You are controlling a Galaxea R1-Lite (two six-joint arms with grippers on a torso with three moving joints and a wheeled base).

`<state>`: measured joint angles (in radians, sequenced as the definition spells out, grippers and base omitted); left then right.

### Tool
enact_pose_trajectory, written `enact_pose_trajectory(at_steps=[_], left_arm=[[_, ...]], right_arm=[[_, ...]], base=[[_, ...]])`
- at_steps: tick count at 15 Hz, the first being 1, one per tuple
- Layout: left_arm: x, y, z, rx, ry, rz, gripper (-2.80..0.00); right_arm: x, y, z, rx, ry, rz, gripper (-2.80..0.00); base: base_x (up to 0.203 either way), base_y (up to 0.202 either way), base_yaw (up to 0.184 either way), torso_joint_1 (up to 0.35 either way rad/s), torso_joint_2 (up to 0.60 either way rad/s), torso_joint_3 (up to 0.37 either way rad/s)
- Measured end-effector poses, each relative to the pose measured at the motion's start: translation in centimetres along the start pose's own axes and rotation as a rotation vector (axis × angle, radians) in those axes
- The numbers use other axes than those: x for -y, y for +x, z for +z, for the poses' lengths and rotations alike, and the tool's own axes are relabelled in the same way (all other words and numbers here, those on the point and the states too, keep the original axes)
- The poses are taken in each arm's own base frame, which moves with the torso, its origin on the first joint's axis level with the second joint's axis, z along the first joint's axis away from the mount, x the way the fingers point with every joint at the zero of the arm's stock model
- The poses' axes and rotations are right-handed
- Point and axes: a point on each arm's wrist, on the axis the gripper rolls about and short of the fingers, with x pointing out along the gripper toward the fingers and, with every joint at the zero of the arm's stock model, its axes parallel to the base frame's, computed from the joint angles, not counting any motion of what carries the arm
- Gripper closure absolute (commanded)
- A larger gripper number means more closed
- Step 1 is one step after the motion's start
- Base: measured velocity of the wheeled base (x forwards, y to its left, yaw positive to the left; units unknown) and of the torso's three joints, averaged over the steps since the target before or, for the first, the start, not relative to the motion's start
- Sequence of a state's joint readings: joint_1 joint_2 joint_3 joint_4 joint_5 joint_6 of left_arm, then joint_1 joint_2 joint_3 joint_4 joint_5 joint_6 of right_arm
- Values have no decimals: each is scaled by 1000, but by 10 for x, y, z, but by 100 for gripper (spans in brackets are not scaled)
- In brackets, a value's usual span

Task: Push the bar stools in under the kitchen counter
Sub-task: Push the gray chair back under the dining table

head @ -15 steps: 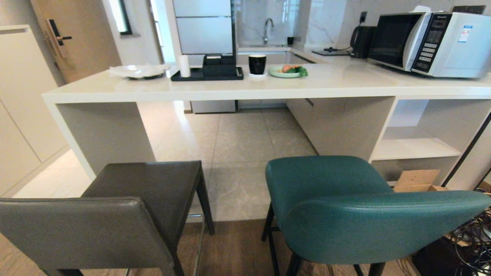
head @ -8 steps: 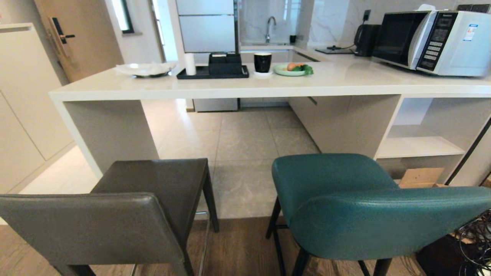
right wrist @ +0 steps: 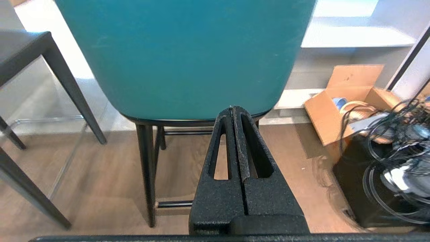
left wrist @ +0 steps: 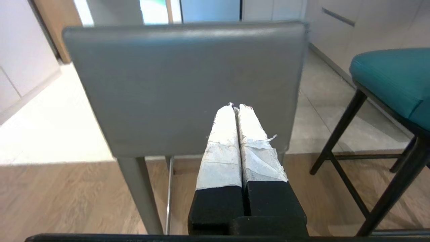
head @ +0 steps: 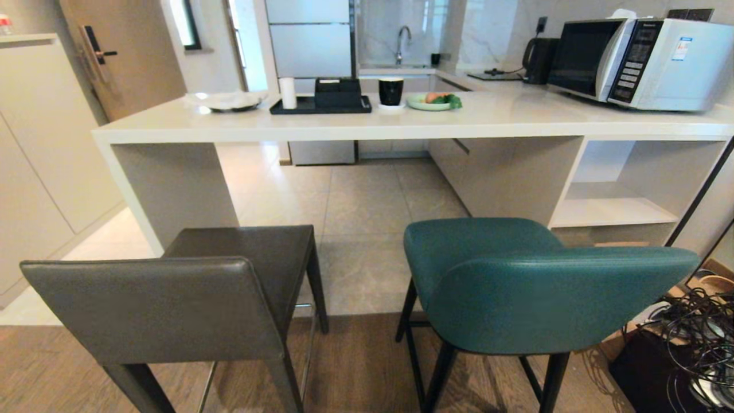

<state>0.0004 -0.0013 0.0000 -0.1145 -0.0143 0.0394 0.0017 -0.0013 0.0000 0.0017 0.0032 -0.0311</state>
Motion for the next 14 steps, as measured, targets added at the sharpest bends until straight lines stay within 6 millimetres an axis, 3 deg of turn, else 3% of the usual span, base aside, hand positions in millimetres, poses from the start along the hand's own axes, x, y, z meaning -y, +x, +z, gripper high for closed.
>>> enact_pose_trajectory(at_steps=[4,14], left_arm=[[0,0,0,1,-1,-1,0],[0,0,0,-1,-4,0,0]], right_arm=[[0,0,0,0,0,0,0],[0,0,0,0,-1,-1,0]], base=[[7,98,1,6,2,2],[0,195,0,2,3,1]])
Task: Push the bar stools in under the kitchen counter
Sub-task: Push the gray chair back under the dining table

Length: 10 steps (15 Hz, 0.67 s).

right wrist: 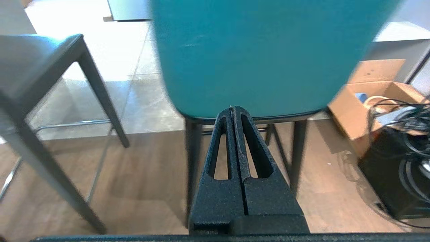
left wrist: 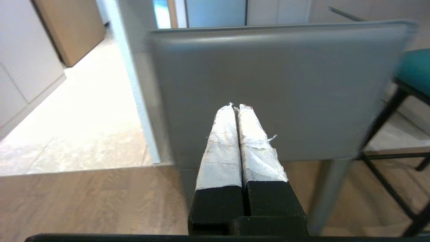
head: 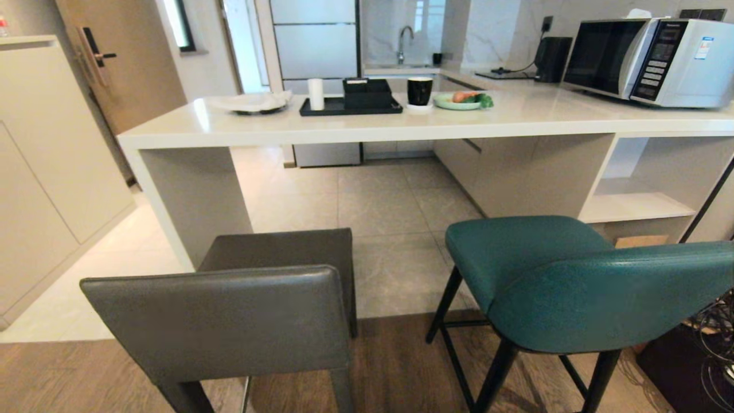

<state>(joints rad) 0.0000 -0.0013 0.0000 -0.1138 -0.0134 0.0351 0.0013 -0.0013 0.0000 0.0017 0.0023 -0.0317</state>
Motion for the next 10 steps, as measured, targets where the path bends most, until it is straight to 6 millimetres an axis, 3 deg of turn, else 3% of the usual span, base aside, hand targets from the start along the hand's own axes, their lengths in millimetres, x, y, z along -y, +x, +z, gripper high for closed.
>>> enact_pose_trajectory(at_steps=[10], left_arm=[[0,0,0,0,-6,-1,0]], right_arm=[[0,0,0,0,3,0,0]], base=[[0,196,-2,2,2,1]])
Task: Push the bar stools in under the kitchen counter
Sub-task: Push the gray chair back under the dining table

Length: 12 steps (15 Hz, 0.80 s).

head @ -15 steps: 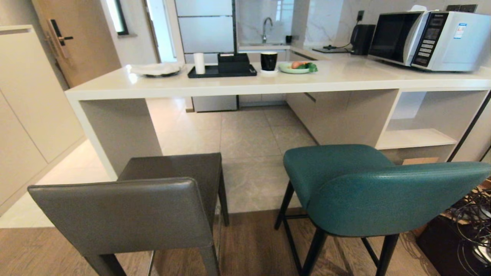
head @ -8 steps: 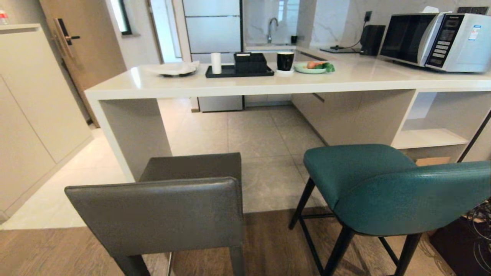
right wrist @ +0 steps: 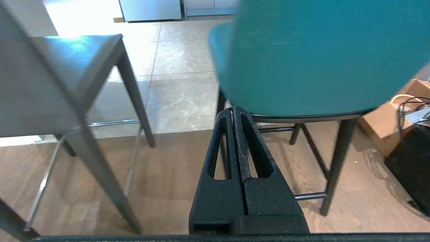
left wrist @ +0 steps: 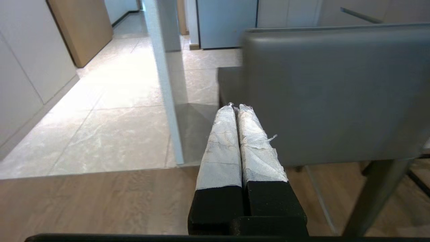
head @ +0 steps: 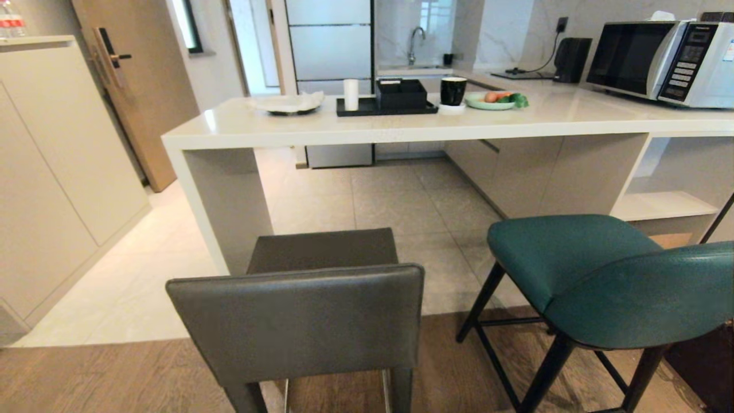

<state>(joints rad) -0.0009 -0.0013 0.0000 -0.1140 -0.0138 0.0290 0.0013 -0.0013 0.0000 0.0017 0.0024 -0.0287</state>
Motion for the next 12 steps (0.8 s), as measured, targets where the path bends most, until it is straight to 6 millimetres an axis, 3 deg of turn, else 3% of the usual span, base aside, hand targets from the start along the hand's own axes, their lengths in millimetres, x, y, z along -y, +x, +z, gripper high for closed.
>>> enact_pose_trajectory(at_steps=[6,12], left_arm=[[0,0,0,0,-1,0,0],[0,0,0,0,-2,1,0]], right_arm=[[0,0,0,0,0,0,0],[0,0,0,0,3,0,0]], base=[[0,177,-1,1,1,3],[0,0,0,0,0,0]])
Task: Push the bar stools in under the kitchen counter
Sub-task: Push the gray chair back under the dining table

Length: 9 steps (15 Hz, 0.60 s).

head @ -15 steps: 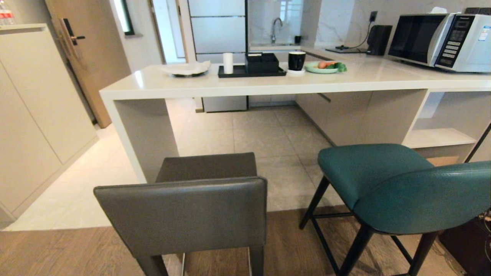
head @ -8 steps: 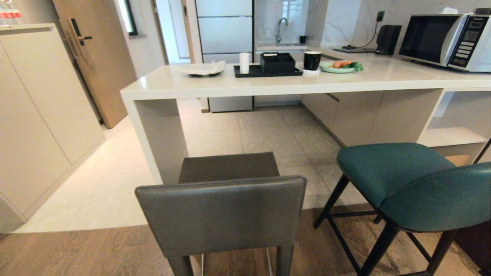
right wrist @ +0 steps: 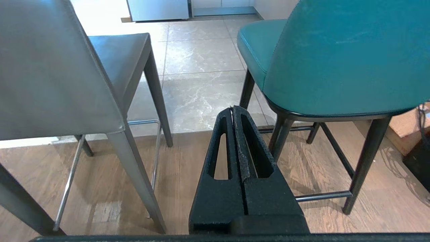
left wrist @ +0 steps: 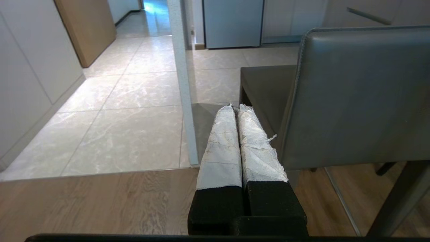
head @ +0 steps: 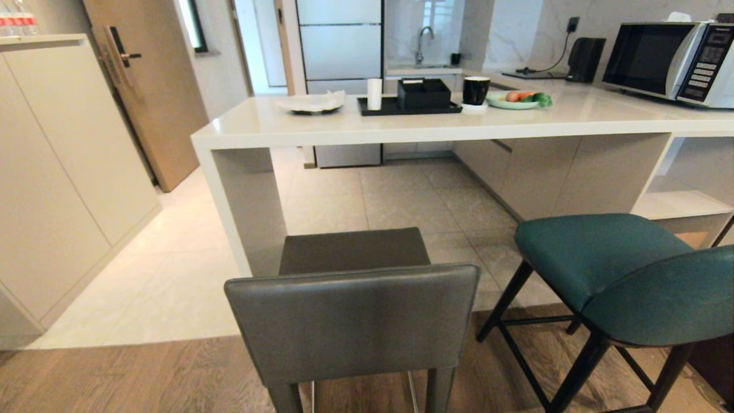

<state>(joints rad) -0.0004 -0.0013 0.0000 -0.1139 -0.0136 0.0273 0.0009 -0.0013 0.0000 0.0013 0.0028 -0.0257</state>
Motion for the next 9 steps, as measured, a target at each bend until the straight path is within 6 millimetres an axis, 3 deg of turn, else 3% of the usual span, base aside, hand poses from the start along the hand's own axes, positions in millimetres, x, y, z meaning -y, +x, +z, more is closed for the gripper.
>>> enact_pose_trajectory(at_steps=[7,9], left_arm=[[0,1,-3,-42,-6,0,0],[0,3,5,-72,-36,-1,0]], right_arm=[[0,0,0,-11,-1,-3,0],[0,-2,1,-46,0,-10,0]], base=[[0,0,0,0,0,0],[0,0,0,0,0,0]])
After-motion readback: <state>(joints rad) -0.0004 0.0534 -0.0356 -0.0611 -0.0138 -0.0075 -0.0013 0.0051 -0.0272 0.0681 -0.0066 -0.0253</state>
